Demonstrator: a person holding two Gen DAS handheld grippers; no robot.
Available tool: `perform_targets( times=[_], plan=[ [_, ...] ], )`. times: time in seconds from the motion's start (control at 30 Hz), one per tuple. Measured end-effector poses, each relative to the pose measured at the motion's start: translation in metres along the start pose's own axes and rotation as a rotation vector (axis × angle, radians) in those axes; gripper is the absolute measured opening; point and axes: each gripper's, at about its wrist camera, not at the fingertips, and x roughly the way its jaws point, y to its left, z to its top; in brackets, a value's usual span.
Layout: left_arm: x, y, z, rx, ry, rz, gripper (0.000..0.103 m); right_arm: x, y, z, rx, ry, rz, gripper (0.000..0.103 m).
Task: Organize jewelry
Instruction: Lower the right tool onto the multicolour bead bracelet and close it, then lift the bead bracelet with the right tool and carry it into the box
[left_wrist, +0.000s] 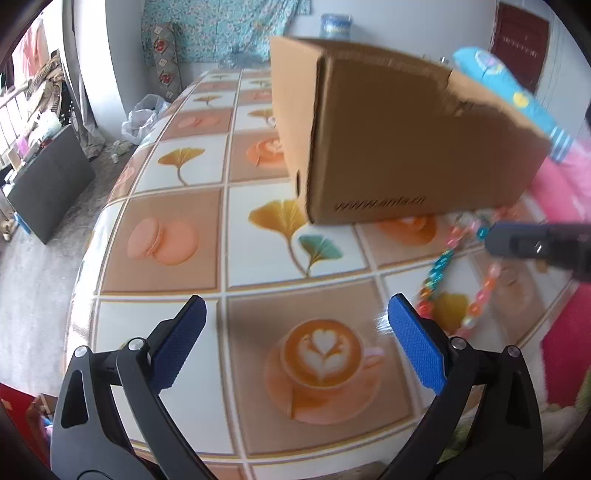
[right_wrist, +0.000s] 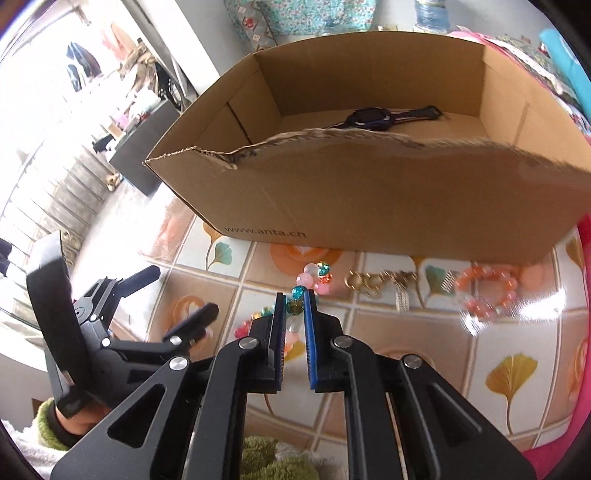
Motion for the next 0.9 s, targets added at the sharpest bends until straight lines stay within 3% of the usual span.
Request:
perform_targets(
  times=[0.2,0.37,0.53,0.67,0.9],
  plan=[
    [-0.021,-0.022,0.008,0.050,-0.085,-0.130,0.094,0.002,-0.019,-0.011,0.045,0.017,-0.012,0.010],
    [-0.014,-0.048,0.010,0.095,-0.031,-0.191,0.067,0.007,-0.034,-0.020,0.083,0.022,-0.001,0.010],
    [-0.001,-0.065,0.007,0.114,0.043,-0.231,0.049,0.010,-0.044,-0.023,0.101,0.018,0.018,0.010],
    [0.010,-0.073,0.005,0.130,0.097,-0.226,0.035,0.013,-0.044,-0.026,0.104,0.012,0.029,0.010],
    [0.017,-0.082,0.009,0.147,0.119,-0.180,0.024,0.013,-0.046,-0.030,0.078,0.006,0.015,0.010]
  ],
)
